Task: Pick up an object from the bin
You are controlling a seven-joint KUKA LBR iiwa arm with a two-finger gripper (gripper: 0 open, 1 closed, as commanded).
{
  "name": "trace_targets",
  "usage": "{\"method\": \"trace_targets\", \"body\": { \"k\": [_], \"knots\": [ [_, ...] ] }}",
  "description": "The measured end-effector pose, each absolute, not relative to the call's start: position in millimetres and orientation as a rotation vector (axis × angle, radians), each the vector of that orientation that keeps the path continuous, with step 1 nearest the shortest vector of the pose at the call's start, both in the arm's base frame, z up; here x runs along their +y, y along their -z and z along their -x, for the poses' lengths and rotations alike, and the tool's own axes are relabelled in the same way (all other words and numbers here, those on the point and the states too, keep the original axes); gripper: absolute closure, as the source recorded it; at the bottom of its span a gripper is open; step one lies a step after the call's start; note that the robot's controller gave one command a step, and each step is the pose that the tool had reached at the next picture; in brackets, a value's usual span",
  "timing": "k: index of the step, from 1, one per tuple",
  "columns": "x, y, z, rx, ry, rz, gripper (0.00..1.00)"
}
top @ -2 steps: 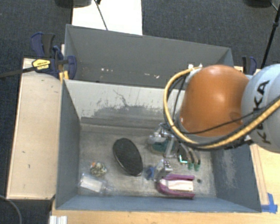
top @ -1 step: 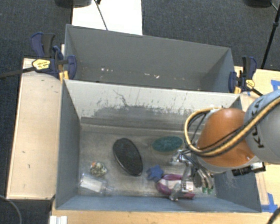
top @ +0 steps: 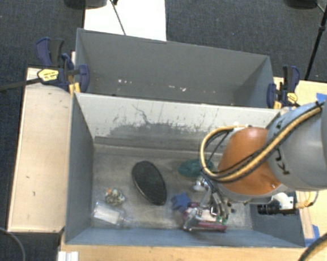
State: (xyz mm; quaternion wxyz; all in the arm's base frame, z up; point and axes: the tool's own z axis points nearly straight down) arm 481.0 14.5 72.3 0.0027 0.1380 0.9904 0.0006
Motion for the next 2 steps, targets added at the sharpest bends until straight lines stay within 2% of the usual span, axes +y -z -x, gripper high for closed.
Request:
{"method": "trace_targets", "body": {
  "k": [1, 2],
  "knots": [
    [14, -74, -482.9, 3.099, -0.005, -0.437, 1.00],
    [9, -239, -487.0, 3.117, -0.002, -0.299, 1.00]
  ]
}}
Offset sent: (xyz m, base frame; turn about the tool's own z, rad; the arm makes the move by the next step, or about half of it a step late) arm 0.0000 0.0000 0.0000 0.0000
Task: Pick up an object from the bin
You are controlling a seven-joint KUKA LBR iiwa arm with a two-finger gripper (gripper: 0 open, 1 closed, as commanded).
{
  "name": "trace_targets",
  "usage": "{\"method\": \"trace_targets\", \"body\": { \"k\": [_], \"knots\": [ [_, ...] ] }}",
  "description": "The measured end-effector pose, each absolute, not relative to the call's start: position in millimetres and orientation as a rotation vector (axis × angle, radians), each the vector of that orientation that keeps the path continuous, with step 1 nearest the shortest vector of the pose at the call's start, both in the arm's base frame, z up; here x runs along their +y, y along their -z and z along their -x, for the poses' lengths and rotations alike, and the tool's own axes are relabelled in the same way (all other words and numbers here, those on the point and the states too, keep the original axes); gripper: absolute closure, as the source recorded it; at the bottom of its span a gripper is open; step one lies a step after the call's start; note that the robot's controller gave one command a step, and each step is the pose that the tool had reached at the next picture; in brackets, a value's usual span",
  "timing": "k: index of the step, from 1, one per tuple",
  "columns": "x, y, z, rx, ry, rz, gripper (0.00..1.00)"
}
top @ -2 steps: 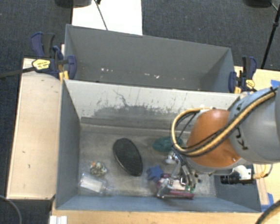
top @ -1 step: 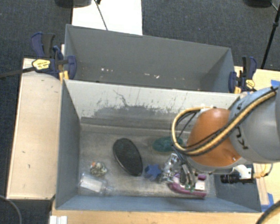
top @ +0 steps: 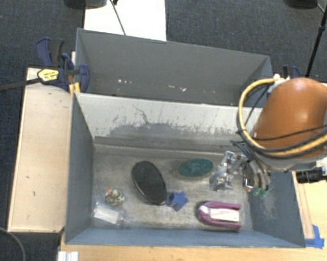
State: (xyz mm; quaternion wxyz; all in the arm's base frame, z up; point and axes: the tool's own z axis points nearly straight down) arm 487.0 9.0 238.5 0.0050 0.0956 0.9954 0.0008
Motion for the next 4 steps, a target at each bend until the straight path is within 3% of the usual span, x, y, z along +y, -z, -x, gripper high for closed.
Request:
{"method": "trace_targets", "body": {
  "k": [1, 2, 3, 4],
  "knots": [
    [9, -235, -485.7, 3.125, -0.001, -0.302, 0.00],
    [32, -85, -583.2, 3.137, -0.001, -0.098, 0.00],
    [32, -89, -582.4, 3.136, -0.001, -0.102, 1.00],
    [30, -216, -583.7, 3.123, -0.003, -0.220, 1.00]
  ]
}}
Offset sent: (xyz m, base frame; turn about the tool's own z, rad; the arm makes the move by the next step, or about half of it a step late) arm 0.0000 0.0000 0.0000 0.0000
